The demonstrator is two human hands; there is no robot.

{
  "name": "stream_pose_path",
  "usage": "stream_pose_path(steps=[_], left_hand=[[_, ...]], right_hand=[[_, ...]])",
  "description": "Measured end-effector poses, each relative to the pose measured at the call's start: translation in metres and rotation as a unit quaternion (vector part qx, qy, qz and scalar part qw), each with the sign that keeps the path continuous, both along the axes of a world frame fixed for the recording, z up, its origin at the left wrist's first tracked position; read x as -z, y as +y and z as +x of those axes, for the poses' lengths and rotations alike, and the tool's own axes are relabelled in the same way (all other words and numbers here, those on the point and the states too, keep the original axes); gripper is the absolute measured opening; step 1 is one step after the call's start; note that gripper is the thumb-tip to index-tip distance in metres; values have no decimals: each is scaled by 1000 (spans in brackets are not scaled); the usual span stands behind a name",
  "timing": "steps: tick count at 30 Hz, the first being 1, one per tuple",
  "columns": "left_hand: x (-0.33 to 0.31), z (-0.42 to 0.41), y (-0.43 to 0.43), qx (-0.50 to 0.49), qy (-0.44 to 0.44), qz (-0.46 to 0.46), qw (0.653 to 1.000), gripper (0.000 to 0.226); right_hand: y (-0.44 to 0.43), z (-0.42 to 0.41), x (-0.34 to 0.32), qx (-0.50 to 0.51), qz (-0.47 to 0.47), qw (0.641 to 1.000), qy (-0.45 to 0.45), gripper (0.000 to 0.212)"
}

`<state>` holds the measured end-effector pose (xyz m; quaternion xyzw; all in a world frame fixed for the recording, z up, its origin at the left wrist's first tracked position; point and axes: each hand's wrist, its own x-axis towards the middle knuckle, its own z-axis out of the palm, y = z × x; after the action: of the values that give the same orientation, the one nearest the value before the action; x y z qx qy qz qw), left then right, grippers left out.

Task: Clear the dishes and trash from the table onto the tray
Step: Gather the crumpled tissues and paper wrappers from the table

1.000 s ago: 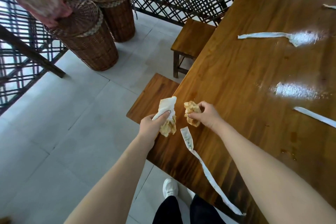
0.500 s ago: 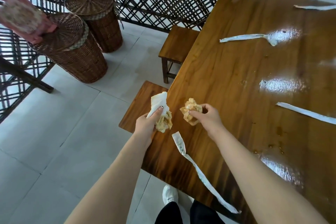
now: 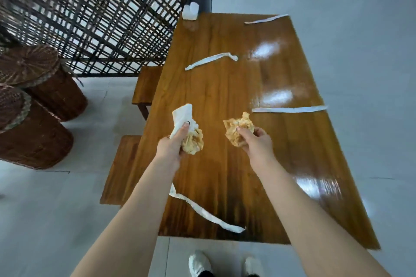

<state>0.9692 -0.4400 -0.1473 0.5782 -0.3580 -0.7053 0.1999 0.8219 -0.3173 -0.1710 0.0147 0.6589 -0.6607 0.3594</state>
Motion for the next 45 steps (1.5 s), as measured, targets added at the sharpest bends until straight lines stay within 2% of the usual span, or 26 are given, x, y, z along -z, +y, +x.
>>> stream_pose_path(steps=[4, 8, 11, 16, 25, 27, 31, 34, 38, 42, 45], left_hand=[[-11, -37, 51, 63, 8, -18, 998, 50], [-20, -77, 109, 109, -1, -37, 993, 49], [-24, -109, 167, 137, 0, -45, 989, 45], [-26, -155, 266, 164, -3, -48, 985, 65], [-31, -234, 396, 252, 35, -63, 965, 71], [-33, -256, 417, 269, 40, -63, 960, 70], [-32, -297, 450, 290, 56, -55, 954, 43], [-32, -334, 470, 305, 59, -55, 949, 31], [-28, -389, 478, 330, 43, -60, 941, 31], [-31, -444, 468, 322, 32, -53, 945, 32], [-35, -483, 461, 307, 42, -52, 949, 32]], right_hand=[[61, -29, -9, 37, 6, 999, 3, 21], [126, -52, -15, 68, -15, 997, -22, 27], [186, -71, -20, 92, -37, 994, -34, 21], [287, -100, -26, 150, -62, 986, -27, 12], [435, -152, -33, 269, -89, 959, -17, 13], [462, -167, -35, 284, -99, 953, -20, 20], [497, -205, -37, 287, -112, 951, -21, 26], [513, -239, -38, 282, -122, 951, -18, 29], [524, -301, -41, 273, -132, 953, -24, 39], [519, -363, -56, 240, -151, 958, -30, 26], [517, -404, -68, 199, -142, 969, -22, 25]])
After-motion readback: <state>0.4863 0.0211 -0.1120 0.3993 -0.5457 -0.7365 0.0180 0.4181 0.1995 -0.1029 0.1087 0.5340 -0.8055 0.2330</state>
